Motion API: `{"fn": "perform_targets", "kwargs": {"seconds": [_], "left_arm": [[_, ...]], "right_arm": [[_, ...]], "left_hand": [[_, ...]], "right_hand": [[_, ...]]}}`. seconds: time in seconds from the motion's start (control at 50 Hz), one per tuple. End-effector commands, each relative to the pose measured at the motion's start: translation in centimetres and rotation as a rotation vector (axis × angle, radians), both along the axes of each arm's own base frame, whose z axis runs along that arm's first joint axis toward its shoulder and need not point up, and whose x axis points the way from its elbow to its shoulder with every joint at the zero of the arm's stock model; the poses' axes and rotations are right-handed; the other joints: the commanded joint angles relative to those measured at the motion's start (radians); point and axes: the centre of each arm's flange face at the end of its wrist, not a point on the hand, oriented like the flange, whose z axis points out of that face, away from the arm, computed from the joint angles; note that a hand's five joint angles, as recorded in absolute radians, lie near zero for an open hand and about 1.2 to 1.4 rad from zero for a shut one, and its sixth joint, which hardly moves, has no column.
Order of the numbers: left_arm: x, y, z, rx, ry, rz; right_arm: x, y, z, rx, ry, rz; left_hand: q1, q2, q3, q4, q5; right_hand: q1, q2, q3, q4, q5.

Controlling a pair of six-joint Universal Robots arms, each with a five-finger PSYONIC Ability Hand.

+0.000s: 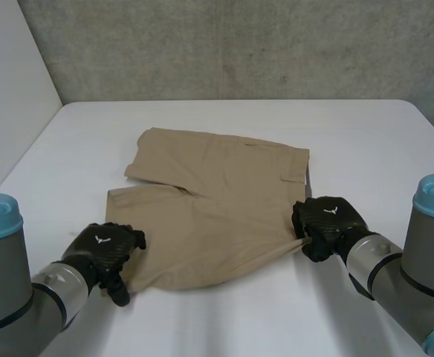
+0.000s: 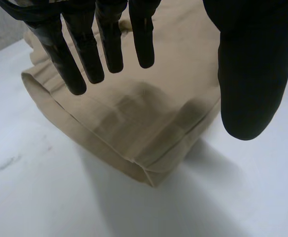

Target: Fold the shorts.

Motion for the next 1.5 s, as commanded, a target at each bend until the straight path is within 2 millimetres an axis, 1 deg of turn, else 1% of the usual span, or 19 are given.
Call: {"fn": "perform_targets", "kwargs": {"seconds": [0.02, 0.12, 0.26, 0.34, 0.4, 0.56, 0.68, 0.82, 0.88, 0.96, 1.02, 1.04, 1.12, 1.18, 1.24, 1.26, 1.3, 1.4, 1.5], "left_arm": [[0.0, -0.2, -0.8, 0.027, 0.003, 0.013], [0.1, -0.7, -2.0, 0.035, -0.022, 0.039], [0.3, -0.9, -2.0, 0.016, -0.044, 0.061], [0.3, -0.9, -0.3, -0.045, -0.019, 0.064], [0.4, -0.7, 2.2, -0.128, 0.030, 0.068], [0.9, 0.9, 9.2, -0.373, 0.140, 0.069], [2.0, 3.8, 13.6, -0.470, 0.185, 0.060], [2.7, 6.9, 15.9, -0.462, 0.212, 0.009], [2.5, 7.3, 15.8, -0.437, 0.239, -0.025], [2.2, 7.1, 14.8, -0.385, 0.248, -0.042], [1.6, 5.7, 13.2, -0.314, 0.223, -0.038], [1.4, 5.1, 12.7, -0.296, 0.214, -0.036], [0.2, 2.0, 10.4, -0.237, 0.180, -0.033], [-1.4, -2.0, 8.9, -0.224, 0.171, -0.023], [-2.2, -4.3, 8.1, -0.220, 0.166, -0.015], [-2.8, -6.0, 7.7, -0.221, 0.159, -0.001], [-3.4, -7.9, 7.1, -0.222, 0.150, 0.014], [-5.6, -13.6, 5.3, -0.266, 0.116, 0.056], [-7.1, -16.8, 2.9, -0.321, 0.027, 0.033]], "right_arm": [[0.0, 0.0, 0.0, 0.000, -0.003, 0.000], [0.0, 0.0, 0.0, 0.002, -0.003, -0.004], [0.0, 0.0, 0.1, 0.000, -0.003, -0.001], [-0.1, 0.0, 0.5, -0.012, 0.003, 0.003], [-0.1, 0.0, 1.0, -0.029, 0.003, 0.002], [-0.4, 0.8, 4.9, -0.151, 0.084, 0.047], [-1.6, 3.4, 8.9, -0.218, 0.257, 0.121], [-2.9, 6.6, 13.9, -0.312, 0.292, 0.152], [-3.1, 7.1, 14.4, -0.320, 0.298, 0.149], [-3.1, 7.3, 13.7, -0.293, 0.327, 0.171], [-2.9, 6.5, 11.6, -0.228, 0.380, 0.198], [-2.6, 5.9, 10.1, -0.184, 0.417, 0.220], [-1.9, 4.1, 7.7, -0.115, 0.479, 0.262], [-1.2, 2.3, 6.6, -0.094, 0.486, 0.260], [-0.4, 0.4, 5.5, -0.100, 0.479, 0.248], [-0.2, -0.2, 5.3, -0.106, 0.476, 0.239], [0.3, -1.3, 5.0, -0.122, 0.469, 0.220], [1.6, -5.4, 3.3, -0.195, 0.459, 0.161], [2.6, -8.9, 1.2, -0.282, 0.456, 0.104]], "left_hand": [[0.288, 0.286, 0.286, 0.286, 0.282], [0.429, 0.428, 0.428, 0.428, 0.424], [0.989, 0.988, 0.987, 0.988, 0.984], [0.990, 0.988, 0.988, 0.988, 0.984], [0.990, 0.988, 0.988, 0.988, 0.984], [0.990, 0.988, 0.988, 0.988, 0.984], [0.990, 0.988, 0.988, 0.988, 0.984], [0.990, 0.988, 0.988, 0.988, 0.984], [0.990, 0.988, 0.988, 0.988, 0.984], [0.990, 0.988, 0.988, 0.988, 0.984], [0.990, 0.988, 0.988, 0.988, 0.984], [0.990, 0.988, 0.988, 0.988, 0.984], [0.990, 0.988, 0.988, 0.988, 0.984], [0.990, 0.988, 0.988, 0.988, 0.984], [0.990, 0.988, 0.988, 0.988, 0.984], [0.990, 0.988, 0.988, 0.988, 0.984], [0.990, 0.988, 0.988, 0.988, 0.984], [0.990, 0.988, 0.988, 0.988, 0.984], [0.990, 0.988, 0.988, 0.988, 0.984]], "right_hand": [[0.425, 0.220, 0.198, 0.204, 0.236], [0.425, 0.220, 0.198, 0.204, 0.236], [0.425, 0.220, 0.198, 0.204, 0.236], [0.425, 0.220, 0.198, 0.204, 0.236], [0.425, 0.220, 0.198, 0.204, 0.236], [0.425, 0.220, 0.198, 0.204, 0.236], [0.425, 0.220, 0.198, 0.204, 0.236], [0.425, 0.220, 0.198, 0.204, 0.236], [0.425, 0.220, 0.198, 0.204, 0.236], [0.425, 0.220, 0.198, 0.204, 0.236], [0.425, 0.220, 0.198, 0.204, 0.236], [0.425, 0.220, 0.198, 0.204, 0.236], [0.425, 0.220, 0.198, 0.204, 0.236], [0.425, 0.220, 0.198, 0.204, 0.236], [0.425, 0.220, 0.198, 0.204, 0.236], [0.425, 0.220, 0.198, 0.204, 0.236], [0.425, 0.220, 0.198, 0.204, 0.236], [0.425, 0.220, 0.198, 0.204, 0.236], [0.425, 0.220, 0.198, 0.204, 0.236]]}}
